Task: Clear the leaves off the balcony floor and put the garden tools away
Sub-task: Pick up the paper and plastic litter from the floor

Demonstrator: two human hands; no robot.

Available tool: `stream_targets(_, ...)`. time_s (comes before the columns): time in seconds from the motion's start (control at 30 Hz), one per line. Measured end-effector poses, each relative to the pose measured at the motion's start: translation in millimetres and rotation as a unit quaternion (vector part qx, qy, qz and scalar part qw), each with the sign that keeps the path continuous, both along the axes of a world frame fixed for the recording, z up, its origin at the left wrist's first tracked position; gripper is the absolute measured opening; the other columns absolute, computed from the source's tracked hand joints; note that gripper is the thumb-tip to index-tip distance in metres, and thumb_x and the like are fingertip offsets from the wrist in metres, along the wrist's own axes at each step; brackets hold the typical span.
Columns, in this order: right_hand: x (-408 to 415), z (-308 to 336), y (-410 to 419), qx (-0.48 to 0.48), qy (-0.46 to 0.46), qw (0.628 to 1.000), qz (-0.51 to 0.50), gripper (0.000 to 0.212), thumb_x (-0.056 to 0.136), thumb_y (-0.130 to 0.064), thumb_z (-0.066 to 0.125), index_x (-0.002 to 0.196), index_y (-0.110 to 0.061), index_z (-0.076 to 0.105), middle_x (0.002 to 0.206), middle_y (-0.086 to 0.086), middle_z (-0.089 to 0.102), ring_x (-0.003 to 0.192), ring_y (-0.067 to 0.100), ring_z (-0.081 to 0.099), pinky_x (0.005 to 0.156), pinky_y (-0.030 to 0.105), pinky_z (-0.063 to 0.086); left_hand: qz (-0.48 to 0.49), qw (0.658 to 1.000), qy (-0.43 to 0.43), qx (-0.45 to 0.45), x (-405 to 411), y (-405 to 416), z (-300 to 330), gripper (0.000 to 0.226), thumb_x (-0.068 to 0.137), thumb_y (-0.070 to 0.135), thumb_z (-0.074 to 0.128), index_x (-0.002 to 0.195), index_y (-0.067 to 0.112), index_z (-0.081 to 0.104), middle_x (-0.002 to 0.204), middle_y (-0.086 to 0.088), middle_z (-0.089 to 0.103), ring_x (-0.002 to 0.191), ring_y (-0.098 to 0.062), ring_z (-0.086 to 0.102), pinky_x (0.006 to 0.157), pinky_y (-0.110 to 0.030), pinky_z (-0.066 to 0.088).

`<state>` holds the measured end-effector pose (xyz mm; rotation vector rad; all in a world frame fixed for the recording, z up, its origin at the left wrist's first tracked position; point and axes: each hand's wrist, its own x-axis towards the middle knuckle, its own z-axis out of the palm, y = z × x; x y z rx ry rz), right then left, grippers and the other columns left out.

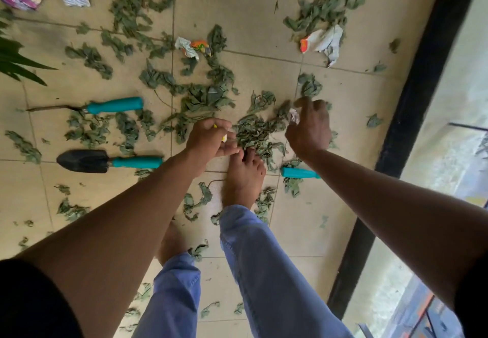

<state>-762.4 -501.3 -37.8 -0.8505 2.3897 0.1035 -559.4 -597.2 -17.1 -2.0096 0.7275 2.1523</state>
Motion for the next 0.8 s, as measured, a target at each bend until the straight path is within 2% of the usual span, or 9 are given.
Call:
stream_targets(0.1, -26.2, -15.3, 11.1, 0.039, 0.025, 0.999, -0.023, 0.047, 0.087, -0.014, 0.072, 0.127, -0.021, 0.047, 0.126, 0.011, 0.048, 0.103, 0.027, 0.053, 0.076, 0.041, 0.054, -0.004, 1.000, 0.004, 0.011, -1.1, 7.4, -7.6, 0.017, 0.102, 0.001, 0.051, 0.108, 0.003, 0.067, 0.107, -0.024, 0.069, 0.072, -0.027, 0.069, 0.062, -0.030, 0.063)
stream_targets(0.23, -33.0, -13.9, 8.2, 0.013, -0.028, 0.998, -0.059, 0.024, 0.092, -0.014, 0.063, 0.115, -0.021, 0.058, 0.113, 0.002, 0.067, 0.093, 0.023, 0.063, 0.070, 0.029, 0.044, 0.008, 1.000, 0.007, 0.022, -6.9, 11.9, -5.6, 0.017, 0.102, 0.007, 0.054, 0.111, 0.004, 0.068, 0.104, -0.021, 0.072, 0.074, -0.026, 0.071, 0.074, -0.035, 0.064)
stream_targets(0.4, -6.6, 33.1, -0.3, -0.049, -0.066, 0.990, -0.117, 0.011, 0.097, -0.019, 0.062, 0.107, -0.022, 0.064, 0.103, -0.002, 0.074, 0.086, 0.017, 0.067, 0.066, 0.024, 0.050, 0.026, 0.998, 0.010, 0.048, -18.1, 9.1, 24.2, 0.013, 0.102, 0.011, 0.057, 0.106, 0.007, 0.069, 0.100, -0.017, 0.073, 0.077, -0.028, 0.070, 0.080, -0.039, 0.063)
stream_targets(0.47, 10.1, 55.6, -8.7, -0.087, -0.111, 0.982, -0.127, 0.012, 0.091, -0.018, 0.068, 0.102, -0.020, 0.065, 0.093, -0.005, 0.075, 0.079, 0.013, 0.068, 0.064, 0.027, 0.054, 0.036, 0.998, 0.010, 0.052, -23.2, 3.4, 38.3, 0.015, 0.103, 0.011, 0.054, 0.107, 0.006, 0.068, 0.099, -0.017, 0.072, 0.078, -0.030, 0.069, 0.083, -0.042, 0.061)
stream_targets(0.53, 25.9, 73.9, -19.9, -0.117, -0.161, 0.971, -0.136, 0.013, 0.084, -0.016, 0.075, 0.092, -0.021, 0.065, 0.080, -0.012, 0.070, 0.072, 0.008, 0.066, 0.066, 0.032, 0.057, 0.059, 0.996, 0.013, 0.061, -26.1, -4.0, 48.5, 0.018, 0.105, 0.014, 0.051, 0.106, 0.008, 0.067, 0.098, -0.017, 0.070, 0.076, -0.028, 0.070, 0.082, -0.041, 0.061)
stream_targets(0.63, 50.9, 90.6, -37.9, -0.131, -0.211, 0.959, -0.139, 0.012, 0.083, -0.022, 0.079, 0.080, -0.026, 0.069, 0.070, -0.017, 0.066, 0.068, -0.002, 0.062, 0.065, 0.024, 0.053, 0.130, 0.985, 0.033, 0.105, -27.1, -15.5, 58.9, 0.027, 0.107, 0.028, 0.047, 0.100, 0.015, 0.070, 0.092, -0.013, 0.073, 0.075, -0.025, 0.073, 0.074, -0.040, 0.064)
stream_targets(0.7, 65.3, 94.5, -48.4, -0.142, -0.218, 0.955, -0.145, 0.010, 0.083, -0.025, 0.080, 0.078, -0.025, 0.072, 0.070, -0.015, 0.067, 0.067, -0.001, 0.063, 0.063, 0.022, 0.050, 0.166, 0.976, 0.051, 0.131, -27.9, -23.8, 63.3, 0.035, 0.108, 0.037, 0.043, 0.096, 0.020, 0.070, 0.087, -0.008, 0.074, 0.076, -0.022, 0.071, 0.071, -0.036, 0.059)
stream_targets(0.77, 78.5, 98.2, -57.2, -0.149, -0.229, 0.953, -0.134, 0.004, 0.084, -0.020, 0.076, 0.082, -0.023, 0.078, 0.072, -0.011, 0.072, 0.062, 0.000, 0.062, 0.058, 0.024, 0.049, 0.189, 0.971, 0.058, 0.134, -26.6, -30.1, 64.4, 0.037, 0.108, 0.039, 0.040, 0.095, 0.020, 0.069, 0.088, -0.006, 0.073, 0.079, -0.022, 0.067, 0.075, -0.035, 0.051)
stream_targets(0.8, 84.9, 102.6, -62.1, -0.154, -0.237, 0.953, -0.112, 0.014, 0.085, -0.015, 0.071, 0.088, -0.024, 0.081, 0.076, -0.010, 0.075, 0.061, -0.001, 0.062, 0.058, 0.024, 0.049, 0.193, 0.971, 0.052, 0.133, -23.8, -32.8, 66.1, 0.036, 0.107, 0.039, 0.041, 0.095, 0.020, 0.068, 0.089, -0.006, 0.073, 0.081, -0.022, 0.066, 0.077, -0.035, 0.050)
